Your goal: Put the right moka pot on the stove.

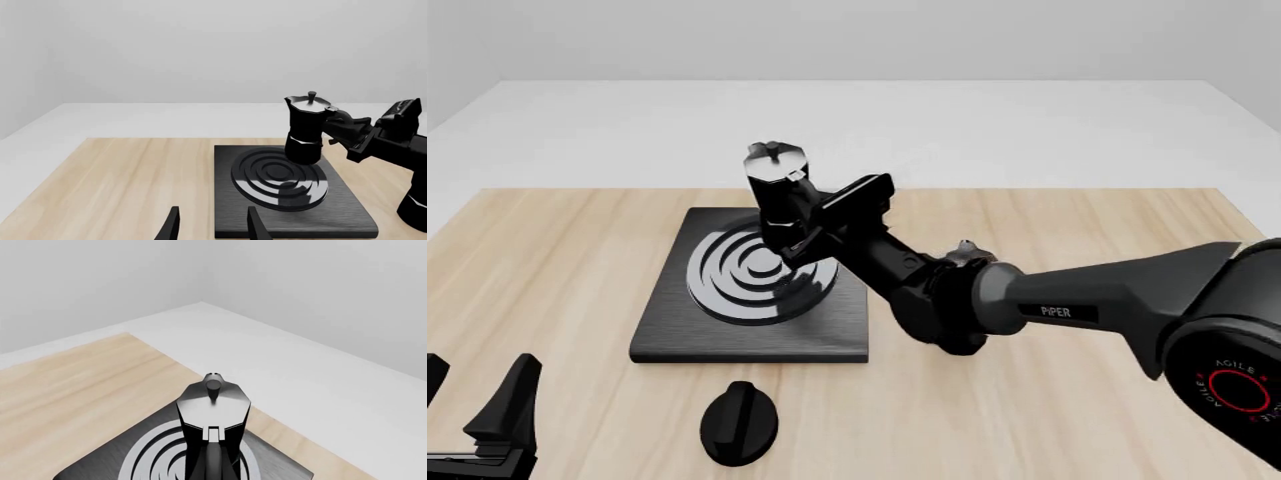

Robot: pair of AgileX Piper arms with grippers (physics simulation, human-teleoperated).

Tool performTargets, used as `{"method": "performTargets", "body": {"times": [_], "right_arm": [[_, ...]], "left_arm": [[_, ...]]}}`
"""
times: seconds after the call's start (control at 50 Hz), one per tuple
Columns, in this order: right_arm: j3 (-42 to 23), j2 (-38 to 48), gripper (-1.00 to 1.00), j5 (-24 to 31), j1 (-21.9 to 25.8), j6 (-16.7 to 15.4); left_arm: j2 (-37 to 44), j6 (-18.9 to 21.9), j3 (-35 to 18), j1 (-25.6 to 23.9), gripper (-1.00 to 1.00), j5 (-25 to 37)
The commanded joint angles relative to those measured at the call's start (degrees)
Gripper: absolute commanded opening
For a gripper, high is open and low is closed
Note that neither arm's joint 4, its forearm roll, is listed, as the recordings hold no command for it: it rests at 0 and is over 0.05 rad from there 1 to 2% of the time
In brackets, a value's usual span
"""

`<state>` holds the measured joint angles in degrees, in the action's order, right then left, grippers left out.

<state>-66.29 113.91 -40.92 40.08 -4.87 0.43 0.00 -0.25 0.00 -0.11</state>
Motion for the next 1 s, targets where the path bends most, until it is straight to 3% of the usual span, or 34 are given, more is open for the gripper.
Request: {"method": "performTargets", "body": {"times": [0.02, 0.4, 0.94, 0.96, 1.0], "right_arm": [[-4.53, 2.68, -1.0, -0.98, 0.61, 0.29], [-8.68, 9.26, -1.0, -1.61, 1.02, 1.43], [-7.99, 11.13, -1.0, -1.36, 0.43, 1.11], [-6.43, 10.19, 1.0, -2.51, 1.37, 2.19], [-5.73, 9.67, 1.0, -2.64, 1.22, 1.56]], "left_arm": [[0.0, 0.0, 0.0, 0.0, 1.0, 0.0], [0.0, 0.0, 0.0, 0.0, 1.0, 0.0], [0.0, 0.0, 0.0, 0.0, 1.0, 0.0], [0.0, 0.0, 0.0, 0.0, 1.0, 0.0], [0.0, 0.0, 0.0, 0.0, 1.0, 0.0]]}}
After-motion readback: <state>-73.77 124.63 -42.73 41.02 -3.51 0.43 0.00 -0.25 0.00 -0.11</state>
